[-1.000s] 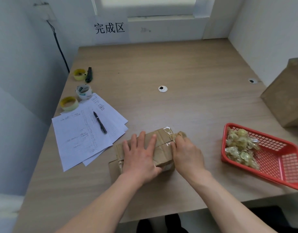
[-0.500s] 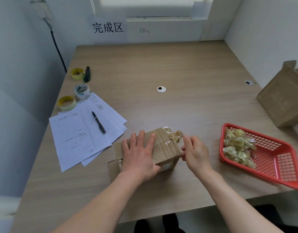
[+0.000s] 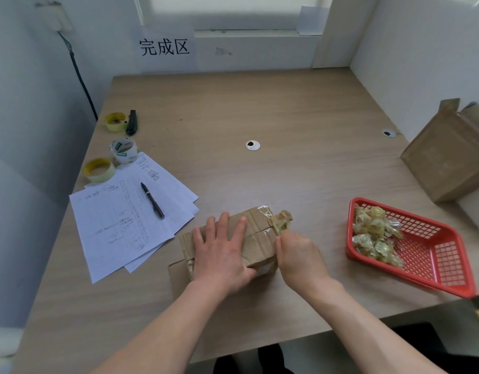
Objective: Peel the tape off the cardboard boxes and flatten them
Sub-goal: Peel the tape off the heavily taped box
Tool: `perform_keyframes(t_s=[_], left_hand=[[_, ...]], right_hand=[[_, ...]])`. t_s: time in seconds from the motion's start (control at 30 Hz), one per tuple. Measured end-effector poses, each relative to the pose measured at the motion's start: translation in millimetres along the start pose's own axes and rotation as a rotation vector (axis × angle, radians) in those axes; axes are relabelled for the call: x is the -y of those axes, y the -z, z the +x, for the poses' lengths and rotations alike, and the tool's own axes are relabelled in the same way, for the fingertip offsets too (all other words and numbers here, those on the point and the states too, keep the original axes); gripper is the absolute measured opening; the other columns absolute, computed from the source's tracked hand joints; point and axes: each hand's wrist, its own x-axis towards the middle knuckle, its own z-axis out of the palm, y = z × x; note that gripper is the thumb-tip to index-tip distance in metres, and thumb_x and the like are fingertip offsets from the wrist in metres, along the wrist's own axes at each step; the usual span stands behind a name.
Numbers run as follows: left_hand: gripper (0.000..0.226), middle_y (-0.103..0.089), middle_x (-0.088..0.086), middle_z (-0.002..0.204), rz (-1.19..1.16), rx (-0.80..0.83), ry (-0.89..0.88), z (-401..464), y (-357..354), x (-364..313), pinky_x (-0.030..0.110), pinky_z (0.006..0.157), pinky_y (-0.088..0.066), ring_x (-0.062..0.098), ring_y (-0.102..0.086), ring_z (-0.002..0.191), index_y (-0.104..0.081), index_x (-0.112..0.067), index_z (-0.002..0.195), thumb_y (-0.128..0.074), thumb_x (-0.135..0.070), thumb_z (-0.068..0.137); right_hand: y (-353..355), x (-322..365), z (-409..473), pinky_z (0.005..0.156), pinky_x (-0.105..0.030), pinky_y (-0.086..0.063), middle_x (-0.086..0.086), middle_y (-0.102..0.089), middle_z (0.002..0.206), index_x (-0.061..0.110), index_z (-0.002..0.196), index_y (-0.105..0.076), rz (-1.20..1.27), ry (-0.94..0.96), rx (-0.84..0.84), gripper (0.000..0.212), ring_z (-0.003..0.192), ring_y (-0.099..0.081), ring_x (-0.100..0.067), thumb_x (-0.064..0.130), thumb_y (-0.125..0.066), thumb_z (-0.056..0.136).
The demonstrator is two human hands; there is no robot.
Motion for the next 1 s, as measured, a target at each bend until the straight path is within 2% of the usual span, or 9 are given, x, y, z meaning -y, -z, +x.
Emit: perform_keyframes(t_s=[0.1,0.2,0.37,0.43,0.53,0.67,0.73,0.83,1.0], left_hand=[[0.114,0.006,0.004,0.159,-0.001,-0.005,-0.024,0,0,-2,0.058,0.115,0.003,0.037,0.004,0.146,0.006,-0.036,0.154,-0.051,-0.08,0.065],[0.114,0.007,0.003,0.159,-0.01,0.003,-0.035,2,1,0,0.058,0.115,0.004,0.036,0.005,0.146,0.007,-0.036,0.153,-0.05,-0.08,0.065],[0.114,0.007,0.001,0.159,-0.009,0.016,-0.031,3,0,2,0.058,0.115,0.003,0.036,0.004,0.147,0.006,-0.037,0.153,-0.048,-0.081,0.063],[0.114,0.008,0.001,0.158,-0.015,0.022,-0.021,4,-1,3,0.059,0.115,0.003,0.036,0.005,0.147,0.007,-0.037,0.153,-0.048,-0.081,0.064],[0.114,0.01,0.001,0.158,-0.014,0.02,-0.023,4,-2,3,0.059,0.115,0.004,0.037,0.006,0.146,0.008,-0.037,0.153,-0.048,-0.081,0.063],[0.115,0.011,-0.001,0.158,-0.037,0.021,-0.016,4,-4,3,0.059,0.116,0.005,0.035,0.008,0.147,0.009,-0.037,0.152,-0.051,-0.077,0.063],[0.115,0.011,-0.001,0.158,-0.038,0.019,-0.012,5,-4,3,0.059,0.116,0.005,0.035,0.008,0.147,0.009,-0.038,0.152,-0.051,-0.078,0.062],[0.116,0.01,-0.001,0.158,-0.038,0.017,-0.01,5,-5,3,0.059,0.116,0.005,0.035,0.008,0.146,0.009,-0.038,0.152,-0.051,-0.079,0.061],[0.116,0.008,0.0,0.159,-0.033,0.008,-0.008,5,-6,3,0.059,0.115,0.005,0.035,0.007,0.146,0.008,-0.038,0.152,-0.049,-0.079,0.06]], right_hand=[[0,-15,-4,0.061,-0.042,-0.04,-0.014,-0.062,0.07,0.006,0.069,-0.048,0.194,-0.007,-0.061,0.034,0.068,-0.056,-0.038,0.02,-0.052,0.1],[-8,-18,-7,0.058,-0.05,-0.048,-0.012,-0.058,0.058,0.003,0.062,-0.047,0.395,-0.145,-0.118,0.04,0.06,-0.058,-0.033,0.017,-0.058,0.098],[-21,-19,-11,0.057,-0.049,-0.06,-0.02,-0.059,0.064,0.0,0.066,-0.05,0.832,-0.389,-0.155,0.041,0.067,-0.066,-0.04,0.021,-0.058,0.099],[-21,-21,-19,0.06,-0.046,-0.061,-0.013,-0.064,0.066,0.002,0.07,-0.055,0.96,-0.452,-0.169,0.041,0.068,-0.069,-0.035,0.025,-0.051,0.103],[-24,-19,-30,0.064,-0.046,-0.057,-0.006,-0.067,0.066,0.012,0.069,-0.058,0.774,-0.355,-0.156,0.036,0.068,-0.069,-0.025,0.033,-0.057,0.099],[-26,-6,-35,0.057,-0.031,-0.046,0.002,-0.062,0.061,0.02,0.066,-0.055,0.524,-0.284,-0.169,0.034,0.062,-0.06,-0.012,0.039,-0.063,0.093],[-27,-1,-35,0.054,-0.027,-0.041,0.003,-0.061,0.061,0.021,0.067,-0.056,0.496,-0.271,-0.206,0.032,0.06,-0.057,-0.009,0.034,-0.062,0.095],[-28,-1,-38,0.056,-0.032,-0.044,0.003,-0.062,0.063,0.019,0.07,-0.06,0.532,-0.277,-0.25,0.028,0.061,-0.058,-0.012,0.026,-0.062,0.097],[-28,0,-45,0.058,-0.011,-0.044,0.012,-0.064,0.065,0.029,0.071,-0.063,0.57,-0.306,-0.267,0.023,0.069,-0.061,-0.003,0.015,-0.072,0.086]])
